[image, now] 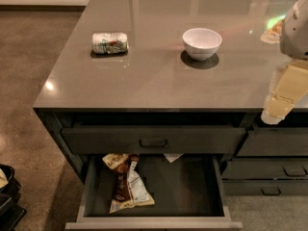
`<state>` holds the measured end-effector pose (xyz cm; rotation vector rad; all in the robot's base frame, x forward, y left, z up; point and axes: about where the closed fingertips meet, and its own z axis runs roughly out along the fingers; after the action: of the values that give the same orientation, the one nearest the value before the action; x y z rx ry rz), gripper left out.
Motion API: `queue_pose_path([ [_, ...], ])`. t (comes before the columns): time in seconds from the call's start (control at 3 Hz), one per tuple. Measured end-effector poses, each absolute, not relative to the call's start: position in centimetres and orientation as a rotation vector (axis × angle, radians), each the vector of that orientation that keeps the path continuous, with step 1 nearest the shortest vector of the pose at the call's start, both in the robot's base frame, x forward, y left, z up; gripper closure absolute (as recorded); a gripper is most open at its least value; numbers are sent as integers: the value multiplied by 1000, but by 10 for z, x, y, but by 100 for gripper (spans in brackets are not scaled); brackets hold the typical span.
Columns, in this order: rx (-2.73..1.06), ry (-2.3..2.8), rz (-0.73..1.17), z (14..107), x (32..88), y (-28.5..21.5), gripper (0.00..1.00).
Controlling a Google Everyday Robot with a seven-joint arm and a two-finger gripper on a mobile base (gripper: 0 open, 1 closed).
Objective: Pick brown chip bag from middle drawer and place on counter
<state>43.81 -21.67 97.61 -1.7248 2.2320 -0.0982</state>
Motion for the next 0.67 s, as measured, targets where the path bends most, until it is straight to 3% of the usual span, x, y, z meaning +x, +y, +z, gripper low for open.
queue_pose_path([
  [0.67, -1699, 2233, -55, 965, 435, -211, 0],
])
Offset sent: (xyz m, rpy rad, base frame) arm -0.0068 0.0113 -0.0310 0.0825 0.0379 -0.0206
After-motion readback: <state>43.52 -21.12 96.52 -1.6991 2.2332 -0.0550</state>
